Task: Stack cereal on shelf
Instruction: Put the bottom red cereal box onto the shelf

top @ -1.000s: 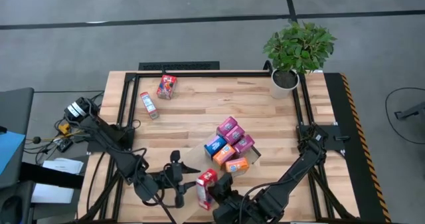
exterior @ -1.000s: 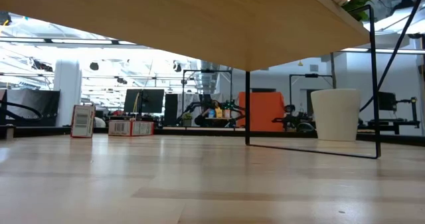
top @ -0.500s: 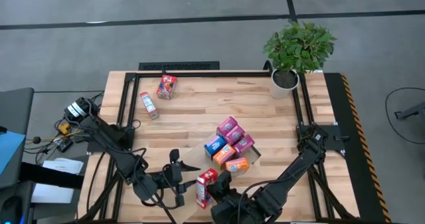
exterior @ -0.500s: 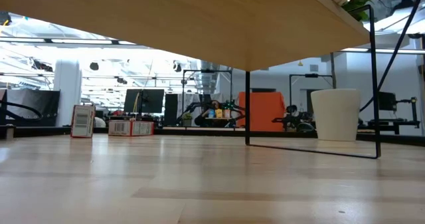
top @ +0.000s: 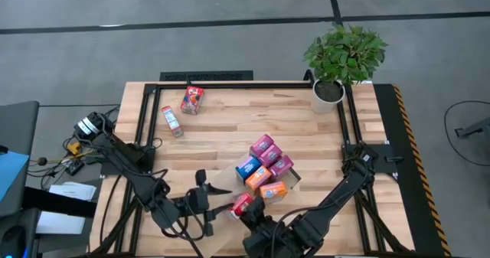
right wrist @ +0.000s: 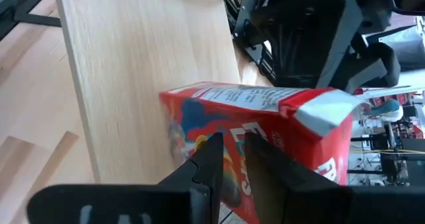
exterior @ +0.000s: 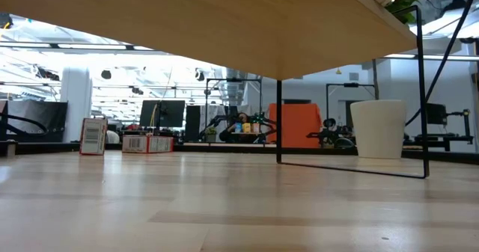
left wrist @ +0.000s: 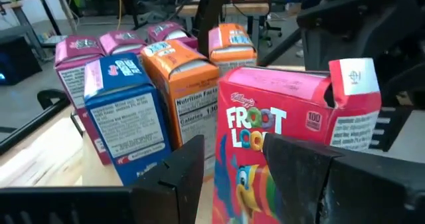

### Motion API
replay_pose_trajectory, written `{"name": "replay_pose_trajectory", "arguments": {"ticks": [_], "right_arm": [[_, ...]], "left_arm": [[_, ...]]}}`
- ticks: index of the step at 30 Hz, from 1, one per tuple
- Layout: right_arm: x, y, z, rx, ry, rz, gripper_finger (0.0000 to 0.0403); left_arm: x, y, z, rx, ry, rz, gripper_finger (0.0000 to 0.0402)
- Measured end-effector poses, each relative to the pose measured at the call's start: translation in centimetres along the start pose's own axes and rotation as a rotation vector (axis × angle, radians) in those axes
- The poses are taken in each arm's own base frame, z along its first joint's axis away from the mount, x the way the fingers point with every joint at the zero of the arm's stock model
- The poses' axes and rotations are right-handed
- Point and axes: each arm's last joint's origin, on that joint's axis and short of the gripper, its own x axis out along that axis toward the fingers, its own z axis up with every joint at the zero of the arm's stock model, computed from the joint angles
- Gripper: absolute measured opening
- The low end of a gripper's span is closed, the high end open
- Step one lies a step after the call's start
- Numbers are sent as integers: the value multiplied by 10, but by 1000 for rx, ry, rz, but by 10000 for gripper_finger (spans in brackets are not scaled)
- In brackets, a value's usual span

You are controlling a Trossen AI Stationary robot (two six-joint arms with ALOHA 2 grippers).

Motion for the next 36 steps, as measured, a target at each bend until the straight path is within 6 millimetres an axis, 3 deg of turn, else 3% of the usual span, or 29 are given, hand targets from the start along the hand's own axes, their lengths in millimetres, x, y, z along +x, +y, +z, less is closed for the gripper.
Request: {"name": "replay_pose_trajectory", "arguments": {"ticks": [10,36], "right_arm": [[-1,1,0,-1,-1,-7,91],[2,-2,-1,88,9,-4,92]], "left_arm": [[-1,2,-12,-12,83,5,153],[0,2,-8,9,53,27,153]]}}
